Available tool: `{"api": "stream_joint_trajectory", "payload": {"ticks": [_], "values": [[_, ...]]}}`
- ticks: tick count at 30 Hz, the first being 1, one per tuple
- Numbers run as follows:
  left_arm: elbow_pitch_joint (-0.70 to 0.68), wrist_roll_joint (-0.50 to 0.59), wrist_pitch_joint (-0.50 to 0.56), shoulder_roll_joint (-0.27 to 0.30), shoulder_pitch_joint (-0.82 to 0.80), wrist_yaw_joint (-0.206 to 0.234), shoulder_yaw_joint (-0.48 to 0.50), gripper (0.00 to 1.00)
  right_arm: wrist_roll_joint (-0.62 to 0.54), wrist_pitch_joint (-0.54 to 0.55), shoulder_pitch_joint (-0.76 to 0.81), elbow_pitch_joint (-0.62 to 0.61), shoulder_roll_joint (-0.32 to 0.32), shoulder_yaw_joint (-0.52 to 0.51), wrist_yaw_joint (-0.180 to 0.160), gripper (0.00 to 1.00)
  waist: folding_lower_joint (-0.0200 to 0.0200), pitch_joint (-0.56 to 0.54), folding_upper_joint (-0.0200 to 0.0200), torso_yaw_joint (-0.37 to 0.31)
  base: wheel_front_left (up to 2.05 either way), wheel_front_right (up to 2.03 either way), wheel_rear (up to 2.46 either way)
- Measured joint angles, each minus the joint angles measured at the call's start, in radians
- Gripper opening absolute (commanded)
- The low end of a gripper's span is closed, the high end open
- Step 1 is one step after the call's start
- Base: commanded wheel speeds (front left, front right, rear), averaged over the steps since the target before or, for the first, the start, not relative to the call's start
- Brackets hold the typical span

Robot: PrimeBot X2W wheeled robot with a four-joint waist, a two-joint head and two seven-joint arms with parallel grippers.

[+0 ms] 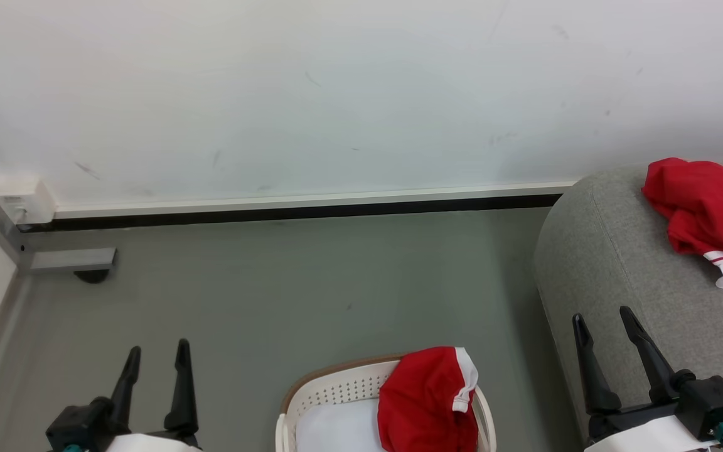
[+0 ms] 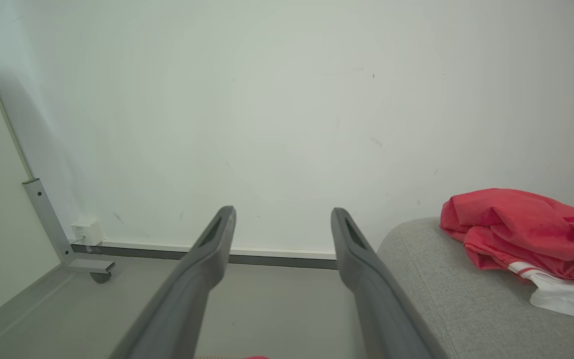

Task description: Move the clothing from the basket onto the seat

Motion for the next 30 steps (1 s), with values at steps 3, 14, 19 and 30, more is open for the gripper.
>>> {"api": "stream_joint_trajectory", "payload": {"ticks": [3, 14, 19, 30], "values": [[0.003, 0.003, 0.000, -0.002, -0.002, -0.004, 0.005, 1.00, 0.000, 0.000, -0.001, 0.000, 0.000, 0.003, 0.000, 1.00, 0.0000, 0.003, 0.0000, -0.003, 0.00, 0.00, 0.00], [0.006, 0.018, 0.000, -0.004, -0.065, -0.026, -0.042, 1.00, 0.007, 0.000, -0.078, -0.007, -0.014, 0.023, 0.000, 1.00, 0.0000, 0.062, 0.0000, -0.020, 0.00, 0.00, 0.00], [0.017, 0.024, 0.000, -0.005, -0.138, -0.035, -0.091, 1.00, 0.008, 0.000, -0.140, -0.032, -0.030, 0.024, 0.000, 1.00, 0.0001, 0.133, 0.0000, -0.032, 0.00, 0.00, 0.00], [0.141, 0.069, 0.000, 0.014, -0.325, -0.054, -0.221, 1.00, 0.005, 0.000, -0.274, -0.112, -0.018, -0.037, 0.000, 1.00, 0.0003, 0.332, 0.0000, -0.079, 0.00, 0.00, 0.00]]}}
